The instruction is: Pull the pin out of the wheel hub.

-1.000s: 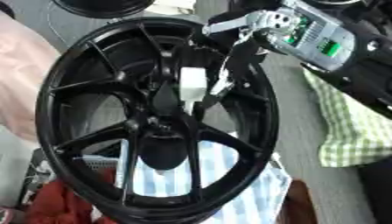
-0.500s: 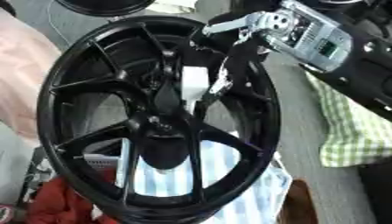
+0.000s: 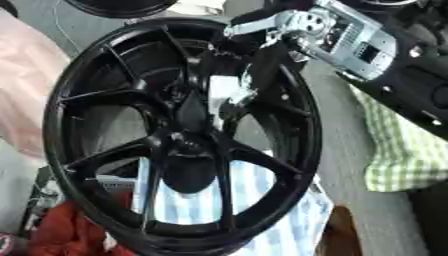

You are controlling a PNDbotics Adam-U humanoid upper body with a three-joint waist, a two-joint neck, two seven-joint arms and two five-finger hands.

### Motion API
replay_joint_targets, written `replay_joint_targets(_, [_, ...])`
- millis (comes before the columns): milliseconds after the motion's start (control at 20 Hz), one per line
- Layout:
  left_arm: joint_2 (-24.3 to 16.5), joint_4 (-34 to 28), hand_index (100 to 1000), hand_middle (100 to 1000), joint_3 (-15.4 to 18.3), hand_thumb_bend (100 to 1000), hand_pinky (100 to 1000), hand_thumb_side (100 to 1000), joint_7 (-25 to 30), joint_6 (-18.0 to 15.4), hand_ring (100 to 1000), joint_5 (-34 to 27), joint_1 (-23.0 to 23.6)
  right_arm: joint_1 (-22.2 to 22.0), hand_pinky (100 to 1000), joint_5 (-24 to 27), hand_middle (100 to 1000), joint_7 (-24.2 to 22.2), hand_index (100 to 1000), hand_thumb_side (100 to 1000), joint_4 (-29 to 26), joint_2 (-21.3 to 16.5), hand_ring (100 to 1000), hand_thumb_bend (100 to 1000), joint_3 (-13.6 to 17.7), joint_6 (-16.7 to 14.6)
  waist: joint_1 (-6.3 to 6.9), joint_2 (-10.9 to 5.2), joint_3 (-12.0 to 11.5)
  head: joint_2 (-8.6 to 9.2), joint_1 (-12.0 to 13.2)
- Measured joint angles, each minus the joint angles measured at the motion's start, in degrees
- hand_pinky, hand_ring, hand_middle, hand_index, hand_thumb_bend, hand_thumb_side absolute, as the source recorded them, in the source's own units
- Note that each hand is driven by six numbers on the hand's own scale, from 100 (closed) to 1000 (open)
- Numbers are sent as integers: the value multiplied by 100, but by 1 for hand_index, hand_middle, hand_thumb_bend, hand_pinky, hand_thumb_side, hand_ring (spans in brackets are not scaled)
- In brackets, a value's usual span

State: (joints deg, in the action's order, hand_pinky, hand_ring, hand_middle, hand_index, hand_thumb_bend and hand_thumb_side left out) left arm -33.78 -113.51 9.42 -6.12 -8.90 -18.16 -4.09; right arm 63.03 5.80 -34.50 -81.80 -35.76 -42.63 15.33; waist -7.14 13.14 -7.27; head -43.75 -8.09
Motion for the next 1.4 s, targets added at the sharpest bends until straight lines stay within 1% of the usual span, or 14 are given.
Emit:
replay_joint_targets(100, [0, 0, 813, 758, 0, 146, 748, 835, 4, 4, 703, 0, -2, 6, 764, 0, 478, 12, 704, 223, 5, 23, 765, 745, 1, -8, -7, 0, 0, 1, 12])
replay_joint_targets(700, [0, 0, 813, 759, -1, 149, 749, 836, 21, 13, 704, 0, -5, 26, 746, -53, 454, 75, 675, 226, 74, 23, 746, 684, 2, -16, -40, 16, 0, 6, 36])
replay_joint_targets(1400, [0, 0, 812, 760, -1, 151, 749, 837, 44, 34, 705, -1, -5, 46, 736, -8, 421, 208, 630, 240, 112, 24, 710, 643, 3, -38, -66, 16, 10, 42, 46])
